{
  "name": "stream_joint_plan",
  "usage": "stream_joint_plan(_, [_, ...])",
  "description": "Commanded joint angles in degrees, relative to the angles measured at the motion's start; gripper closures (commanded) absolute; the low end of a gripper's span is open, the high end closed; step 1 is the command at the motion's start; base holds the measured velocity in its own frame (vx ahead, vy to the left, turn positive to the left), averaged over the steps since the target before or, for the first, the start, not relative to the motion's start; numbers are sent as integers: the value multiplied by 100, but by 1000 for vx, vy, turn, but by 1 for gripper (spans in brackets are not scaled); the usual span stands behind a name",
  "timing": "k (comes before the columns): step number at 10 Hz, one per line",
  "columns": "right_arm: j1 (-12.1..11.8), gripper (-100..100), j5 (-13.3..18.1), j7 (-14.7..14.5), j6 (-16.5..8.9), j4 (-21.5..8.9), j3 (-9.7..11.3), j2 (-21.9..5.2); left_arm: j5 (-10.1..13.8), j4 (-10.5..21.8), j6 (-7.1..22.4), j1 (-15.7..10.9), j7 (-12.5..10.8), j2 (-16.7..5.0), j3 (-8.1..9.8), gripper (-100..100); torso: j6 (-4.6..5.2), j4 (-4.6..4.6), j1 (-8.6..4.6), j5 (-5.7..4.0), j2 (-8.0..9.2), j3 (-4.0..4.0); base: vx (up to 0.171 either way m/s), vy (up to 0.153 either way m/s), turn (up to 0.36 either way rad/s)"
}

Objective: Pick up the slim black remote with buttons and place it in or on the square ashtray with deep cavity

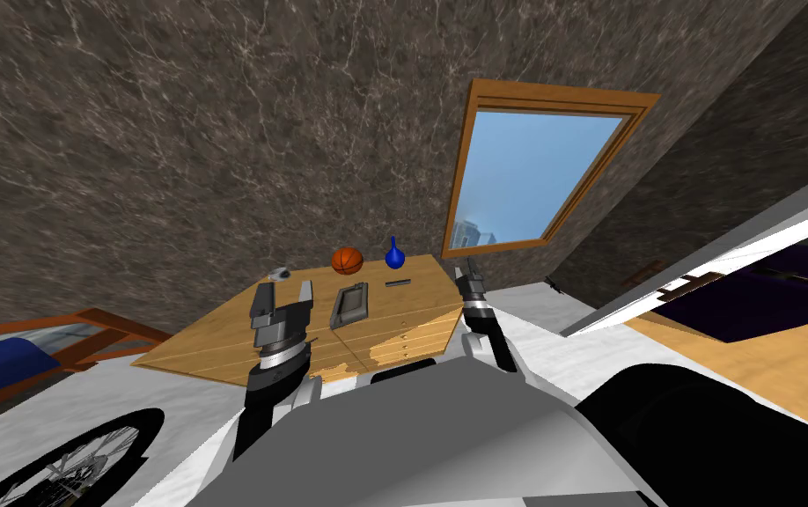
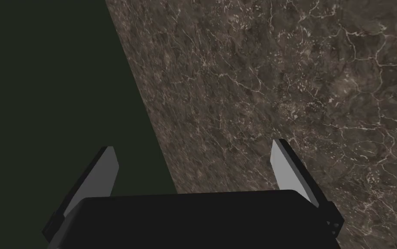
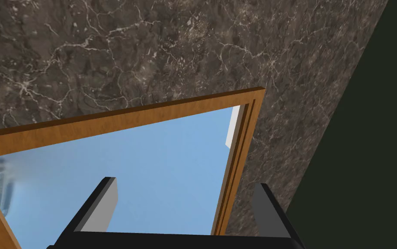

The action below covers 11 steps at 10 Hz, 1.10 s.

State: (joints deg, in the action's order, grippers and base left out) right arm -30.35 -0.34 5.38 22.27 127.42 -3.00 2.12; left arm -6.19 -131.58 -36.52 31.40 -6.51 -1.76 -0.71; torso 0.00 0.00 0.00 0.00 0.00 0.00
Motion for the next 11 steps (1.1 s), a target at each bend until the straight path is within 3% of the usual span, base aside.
stream_joint_plan(1, [-6, -100, 45, -36, 29, -24, 16, -242, 0, 0, 0, 0, 0, 0, 0, 0, 0, 0, 0, 0, 0, 0, -21, 11, 51])
stream_joint_plan(8, [-14, -100, 383, -296, 251, -246, 122, -1364, 0, 0, 0, 0, 0, 0, 0, 0, 1, 5, 7, 2, 22, 13, -50, 25, 81])
stream_joint_plan(11, [-9, -100, 478, -366, 313, -320, 151, -1702, 0, 0, 0, -1, 0, 0, 0, 0, -2, 4, 10, 2, 18, 10, -43, 28, 76])
